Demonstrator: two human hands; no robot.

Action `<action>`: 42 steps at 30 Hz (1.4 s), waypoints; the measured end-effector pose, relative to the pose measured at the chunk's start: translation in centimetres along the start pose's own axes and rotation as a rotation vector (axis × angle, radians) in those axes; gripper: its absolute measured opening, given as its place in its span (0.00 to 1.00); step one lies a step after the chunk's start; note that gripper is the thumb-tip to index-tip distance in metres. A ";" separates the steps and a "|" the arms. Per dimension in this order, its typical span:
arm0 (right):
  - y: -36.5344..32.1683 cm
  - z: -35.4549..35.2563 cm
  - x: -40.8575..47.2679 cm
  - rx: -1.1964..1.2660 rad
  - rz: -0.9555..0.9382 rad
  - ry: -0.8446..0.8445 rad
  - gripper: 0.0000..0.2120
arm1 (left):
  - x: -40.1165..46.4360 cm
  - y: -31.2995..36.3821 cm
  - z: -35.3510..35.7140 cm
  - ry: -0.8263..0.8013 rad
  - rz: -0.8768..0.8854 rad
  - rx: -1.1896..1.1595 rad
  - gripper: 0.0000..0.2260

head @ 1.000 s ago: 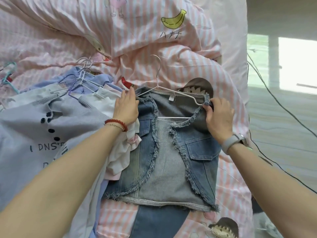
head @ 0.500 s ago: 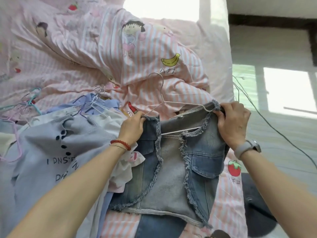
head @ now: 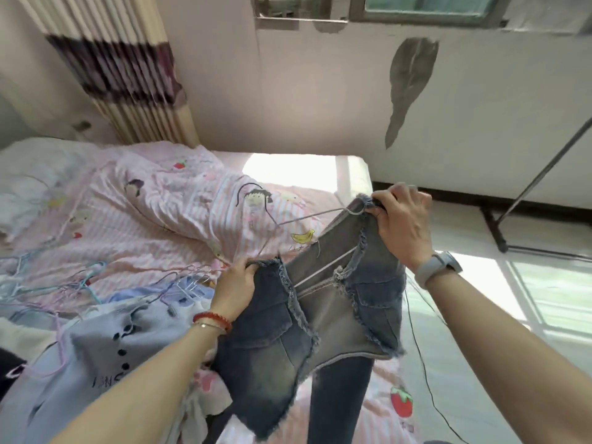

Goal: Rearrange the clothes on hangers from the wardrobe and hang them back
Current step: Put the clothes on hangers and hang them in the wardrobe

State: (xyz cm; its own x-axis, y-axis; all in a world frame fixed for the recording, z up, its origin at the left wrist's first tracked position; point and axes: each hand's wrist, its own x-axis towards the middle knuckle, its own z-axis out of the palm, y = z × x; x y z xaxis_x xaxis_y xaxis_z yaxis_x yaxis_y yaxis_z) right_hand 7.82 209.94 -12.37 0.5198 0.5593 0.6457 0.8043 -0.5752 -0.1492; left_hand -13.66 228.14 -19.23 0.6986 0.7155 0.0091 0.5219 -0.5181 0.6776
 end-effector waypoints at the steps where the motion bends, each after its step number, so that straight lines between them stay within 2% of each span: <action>1: -0.3 -1.4 0.9 -0.001 0.006 0.026 0.15 | 0.0 1.0 -1.1 0.026 0.014 -0.023 0.10; 4: -1.7 -5.1 3.3 0.009 0.039 0.119 0.11 | 0.0 4.0 -4.7 0.099 0.060 -0.100 0.10; 8: -4.1 -9.6 6.3 0.057 0.089 0.252 0.10 | 0.2 8.0 -10.8 0.284 0.167 -0.179 0.08; 12: -7.5 -12.9 8.9 0.104 0.126 0.379 0.12 | -0.1 10.9 -18.1 0.482 0.295 -0.214 0.08; 18: -15.5 -14.1 10.3 0.252 0.043 0.375 0.16 | -4.0 9.0 -28.6 0.722 0.375 -0.102 0.09; 24: -26.7 -13.0 9.5 0.455 -0.143 0.276 0.16 | -12.2 2.9 -36.6 0.942 0.354 0.084 0.08; 30: -39.7 -12.6 6.8 0.705 -0.409 0.098 0.23 | -23.3 -4.4 -42.3 1.103 0.223 0.357 0.09; 37: -54.1 -15.4 1.3 1.165 -0.611 -0.167 0.10 | -38.2 -11.3 -47.0 1.252 0.028 0.726 0.11; 42: -62.4 -18.7 -4.5 1.322 -0.751 -0.396 0.09 | -48.6 -13.8 -48.6 1.340 -0.040 0.968 0.14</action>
State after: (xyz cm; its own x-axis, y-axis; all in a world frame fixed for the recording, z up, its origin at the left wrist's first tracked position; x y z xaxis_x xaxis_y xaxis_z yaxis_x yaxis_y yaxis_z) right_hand -50.06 232.21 8.04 -0.2306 0.7029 0.6729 0.4660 0.6868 -0.5578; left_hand -78.62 223.26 6.77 0.0546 0.3385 0.9394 0.9787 -0.2044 0.0168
